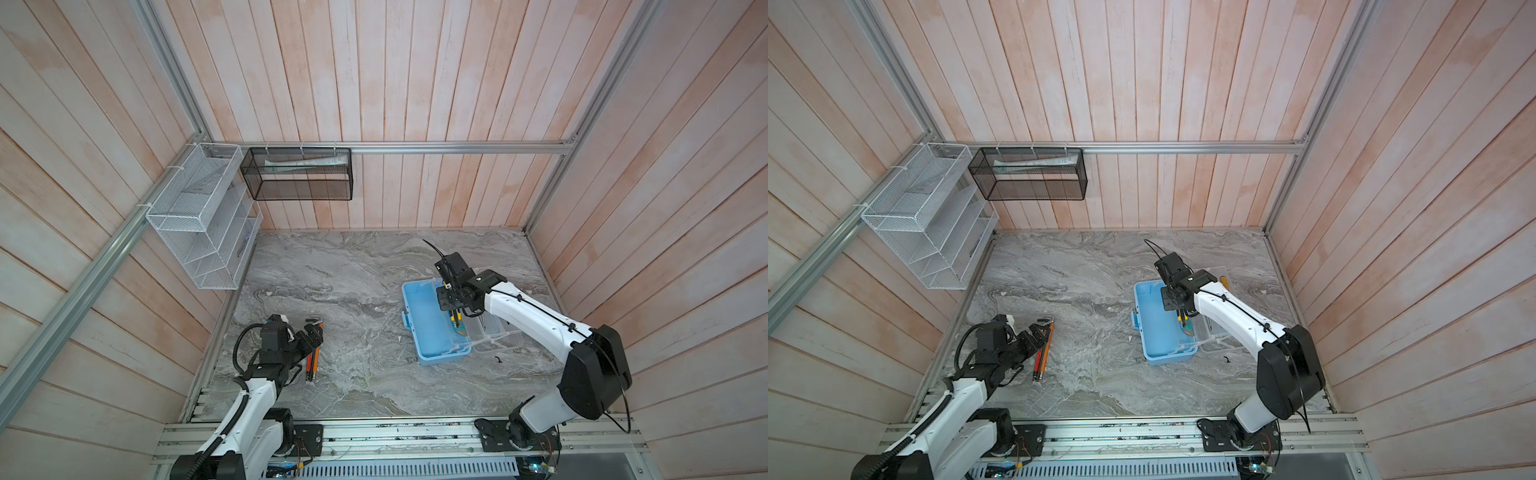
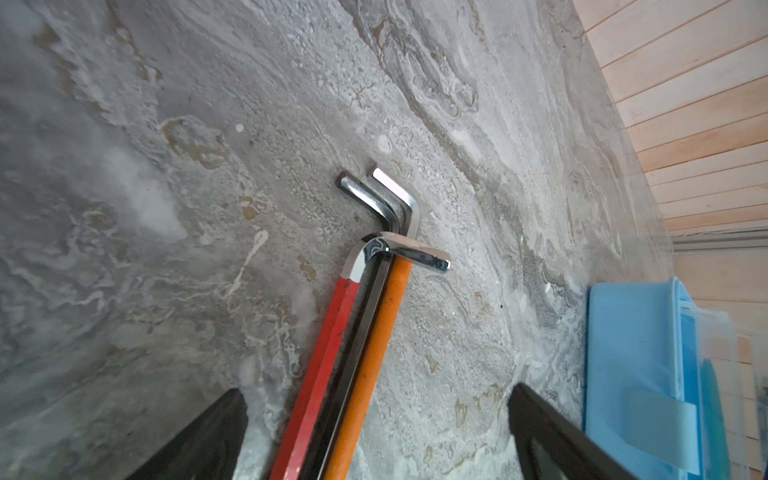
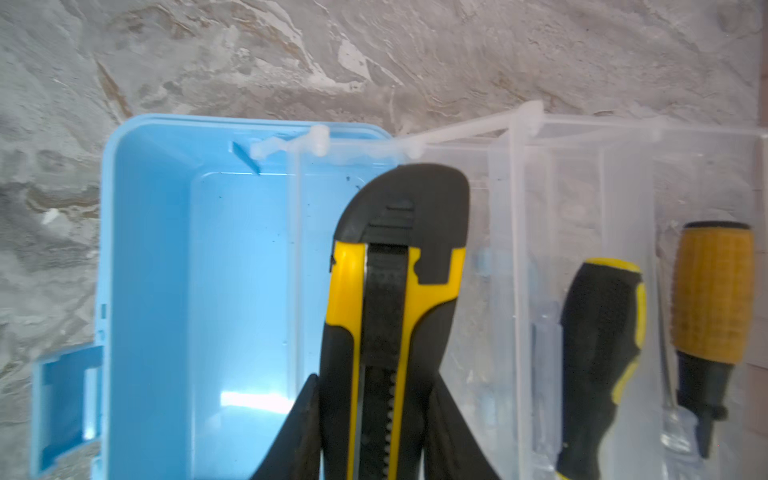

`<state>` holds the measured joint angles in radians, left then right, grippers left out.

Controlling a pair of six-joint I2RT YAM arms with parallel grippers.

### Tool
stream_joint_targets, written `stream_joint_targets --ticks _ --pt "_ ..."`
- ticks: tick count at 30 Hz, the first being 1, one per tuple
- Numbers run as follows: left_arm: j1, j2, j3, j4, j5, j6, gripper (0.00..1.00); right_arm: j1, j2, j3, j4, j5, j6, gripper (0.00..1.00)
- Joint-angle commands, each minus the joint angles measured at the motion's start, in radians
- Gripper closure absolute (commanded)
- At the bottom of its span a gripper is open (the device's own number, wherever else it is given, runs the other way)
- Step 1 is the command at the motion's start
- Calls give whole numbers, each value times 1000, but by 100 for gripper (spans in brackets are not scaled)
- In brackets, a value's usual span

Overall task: Pack the tool kit
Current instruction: 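Lower the utility knife into the tray and open the right gripper, then move the empty right gripper back to the hex keys on the table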

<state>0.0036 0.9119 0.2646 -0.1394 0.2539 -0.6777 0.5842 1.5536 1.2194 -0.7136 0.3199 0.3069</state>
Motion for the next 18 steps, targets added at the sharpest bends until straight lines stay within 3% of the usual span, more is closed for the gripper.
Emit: stream_joint_targets --ticks 1,5,10,18 --pt "-21 25 5 33 -9 -10 0 1 22 -9 -27 97 -59 87" --pt "-40 29 -1 40 -19 -18 0 -1 54 -2 -41 134 -74 84" --pt "-81 42 0 41 -24 -28 0 0 82 14 -51 169 -91 62" --pt "-114 74 0 73 -33 -40 0 17 95 80 -82 156 -93 50"
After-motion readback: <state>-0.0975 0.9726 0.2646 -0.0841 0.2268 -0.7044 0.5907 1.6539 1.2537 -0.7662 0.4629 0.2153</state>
